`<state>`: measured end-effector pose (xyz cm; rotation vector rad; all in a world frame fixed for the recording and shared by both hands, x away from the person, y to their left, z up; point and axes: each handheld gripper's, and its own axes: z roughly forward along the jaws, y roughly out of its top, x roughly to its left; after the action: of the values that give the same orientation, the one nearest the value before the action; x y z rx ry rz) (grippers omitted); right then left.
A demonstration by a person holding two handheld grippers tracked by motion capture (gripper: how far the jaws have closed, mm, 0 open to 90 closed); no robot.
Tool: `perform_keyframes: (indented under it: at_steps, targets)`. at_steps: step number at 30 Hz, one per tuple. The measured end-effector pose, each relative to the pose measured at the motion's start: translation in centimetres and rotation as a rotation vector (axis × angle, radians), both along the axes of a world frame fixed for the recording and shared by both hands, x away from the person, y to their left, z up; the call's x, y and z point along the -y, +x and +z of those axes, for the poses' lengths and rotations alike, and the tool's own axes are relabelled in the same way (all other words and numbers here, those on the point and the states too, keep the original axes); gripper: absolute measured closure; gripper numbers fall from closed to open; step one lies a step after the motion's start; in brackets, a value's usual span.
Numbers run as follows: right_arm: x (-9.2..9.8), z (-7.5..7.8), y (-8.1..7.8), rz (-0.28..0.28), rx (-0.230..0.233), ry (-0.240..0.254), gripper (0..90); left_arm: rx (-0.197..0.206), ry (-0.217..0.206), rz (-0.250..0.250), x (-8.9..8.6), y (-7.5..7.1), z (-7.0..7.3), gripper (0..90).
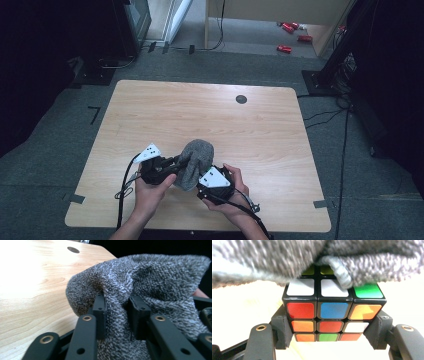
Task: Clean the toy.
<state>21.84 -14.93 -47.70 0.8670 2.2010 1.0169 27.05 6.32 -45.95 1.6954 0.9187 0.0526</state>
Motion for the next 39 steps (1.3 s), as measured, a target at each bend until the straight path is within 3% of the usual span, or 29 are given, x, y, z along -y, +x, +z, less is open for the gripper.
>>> perform_keyframes:
  at_steps: [2,3,4,7,8,9,10,11,12,15,17,21,24,27,29,31,33,34,37,39]
  targets:
    - [-0.1,0.0,0.0,0.000,-0.006,0.002,34.5,0.010,0.002,-0.017,0.5,-0.3,0.0,66.9]
    - [-0.3,-0.1,-0.1,0.010,-0.009,0.001,34.5,0.023,0.032,-0.034,1.5,-0.7,0.0,51.0]
    - [-0.5,-0.1,-0.1,0.011,-0.009,-0.004,34.5,0.032,0.044,-0.038,2.0,-0.9,0.0,44.6]
    - [-0.5,-0.2,-0.2,0.009,-0.008,-0.013,34.5,0.040,0.048,-0.035,2.2,-0.8,-0.1,41.7]
    - [-0.3,-0.2,-0.2,0.011,-0.004,-0.014,34.5,0.033,0.031,-0.041,2.0,-0.6,-0.2,41.7]
    - [-0.1,0.0,-0.2,0.009,0.001,-0.013,34.5,0.032,0.003,-0.058,1.4,-0.4,-0.3,50.2]
    - [-0.1,0.0,-0.2,0.009,0.001,-0.013,34.5,0.032,0.003,-0.058,1.4,-0.4,-0.3,57.1]
    - [-0.1,0.0,-0.2,0.009,0.002,-0.013,34.5,0.039,0.002,-0.053,1.1,-0.3,-0.3,57.1]
    - [0.1,0.1,-0.1,0.003,0.005,-0.011,34.5,0.051,0.011,-0.037,0.5,-0.2,-0.1,68.8]
    - [0.3,0.1,-0.1,0.000,0.006,-0.006,34.5,0.050,0.015,-0.016,0.1,0.0,-0.1,73.1]
    - [0.3,0.2,0.0,-0.002,0.007,0.001,34.5,0.034,0.002,-0.008,-0.1,0.1,-0.2,68.0]
    - [0.1,0.2,-0.1,-0.002,0.006,0.008,34.5,0.032,0.011,-0.013,1.1,-0.3,-0.2,36.2]
    - [0.0,0.2,-0.2,-0.004,0.008,0.006,34.5,0.032,0.008,-0.030,2.2,-0.7,-0.4,29.0]
    - [0.2,0.2,-0.2,0.001,0.010,0.008,34.5,0.019,-0.013,-0.058,2.0,-0.6,-0.4,33.0]
    - [0.1,0.2,-0.1,0.000,0.013,0.003,34.5,0.020,-0.028,-0.085,1.7,-0.5,-0.3,51.3]
    - [0.1,0.2,-0.1,0.003,0.014,0.005,34.5,0.024,-0.034,-0.077,1.2,-0.3,-0.2,62.3]
    - [0.2,0.3,-0.2,0.006,0.020,0.003,34.5,-0.002,-0.065,-0.082,0.3,0.2,-0.2,76.6]
    - [0.2,0.3,-0.2,0.006,0.020,0.007,34.5,-0.011,-0.070,-0.075,0.0,0.4,-0.2,79.0]
    - [0.3,0.4,-0.2,0.004,0.023,0.017,34.5,-0.012,-0.071,-0.065,-0.3,0.4,-0.2,73.0]
    - [0.3,0.4,-0.2,0.006,0.021,0.021,34.5,0.002,-0.055,-0.053,0.2,0.2,-0.1,54.1]
